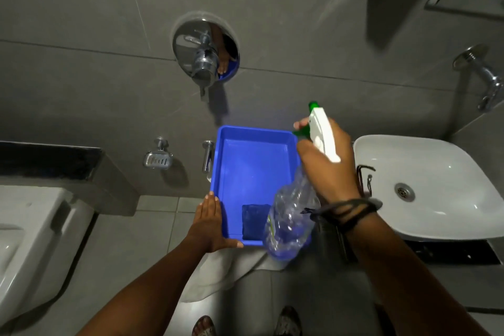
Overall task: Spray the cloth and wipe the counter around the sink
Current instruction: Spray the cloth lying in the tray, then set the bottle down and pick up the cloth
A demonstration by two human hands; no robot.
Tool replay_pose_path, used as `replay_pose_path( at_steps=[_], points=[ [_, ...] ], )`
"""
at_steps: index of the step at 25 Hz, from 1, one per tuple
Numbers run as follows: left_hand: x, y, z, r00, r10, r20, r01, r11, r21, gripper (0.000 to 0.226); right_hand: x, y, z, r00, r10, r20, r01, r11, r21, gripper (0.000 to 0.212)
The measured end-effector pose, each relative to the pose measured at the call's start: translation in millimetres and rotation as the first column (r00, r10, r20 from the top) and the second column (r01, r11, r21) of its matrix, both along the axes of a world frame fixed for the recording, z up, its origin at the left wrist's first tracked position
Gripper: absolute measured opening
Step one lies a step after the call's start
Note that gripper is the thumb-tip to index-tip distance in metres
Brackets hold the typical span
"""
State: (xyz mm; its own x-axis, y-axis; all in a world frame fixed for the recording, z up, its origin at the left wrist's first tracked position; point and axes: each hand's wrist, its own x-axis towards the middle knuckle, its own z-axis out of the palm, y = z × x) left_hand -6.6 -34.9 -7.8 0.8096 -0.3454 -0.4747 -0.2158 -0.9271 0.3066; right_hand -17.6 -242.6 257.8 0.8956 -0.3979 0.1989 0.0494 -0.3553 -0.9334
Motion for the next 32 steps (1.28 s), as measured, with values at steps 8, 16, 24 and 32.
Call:
replay_pose_path(
  at_steps=[8,16,24,32],
  points=[
    [1.3,-3.1,1.2,1.000,-0.007,0.002,0.007,1.000,0.026,0.153,121.8,4.0,-67.7,0.997,0.040,0.065,-0.036,0.998,-0.060,0.044],
    [6.9,-1.6,-7.7,1.000,-0.003,0.019,0.002,0.999,0.048,0.154,170.2,2.8,-132.8,0.999,0.006,-0.051,-0.004,0.999,0.055,0.039],
    [1.4,-37.1,5.4,0.972,0.071,0.224,-0.027,0.981,-0.191,0.089,97.4,-23.1,-187.8,0.962,0.025,-0.273,0.015,0.989,0.145,0.075],
    [8.0,-95.9,-5.2,0.695,0.609,-0.381,-0.715,0.642,-0.279,0.036,5.1,-27.9,-271.6,0.499,-0.046,-0.866,-0.157,0.977,-0.143,0.051]
  ],
)
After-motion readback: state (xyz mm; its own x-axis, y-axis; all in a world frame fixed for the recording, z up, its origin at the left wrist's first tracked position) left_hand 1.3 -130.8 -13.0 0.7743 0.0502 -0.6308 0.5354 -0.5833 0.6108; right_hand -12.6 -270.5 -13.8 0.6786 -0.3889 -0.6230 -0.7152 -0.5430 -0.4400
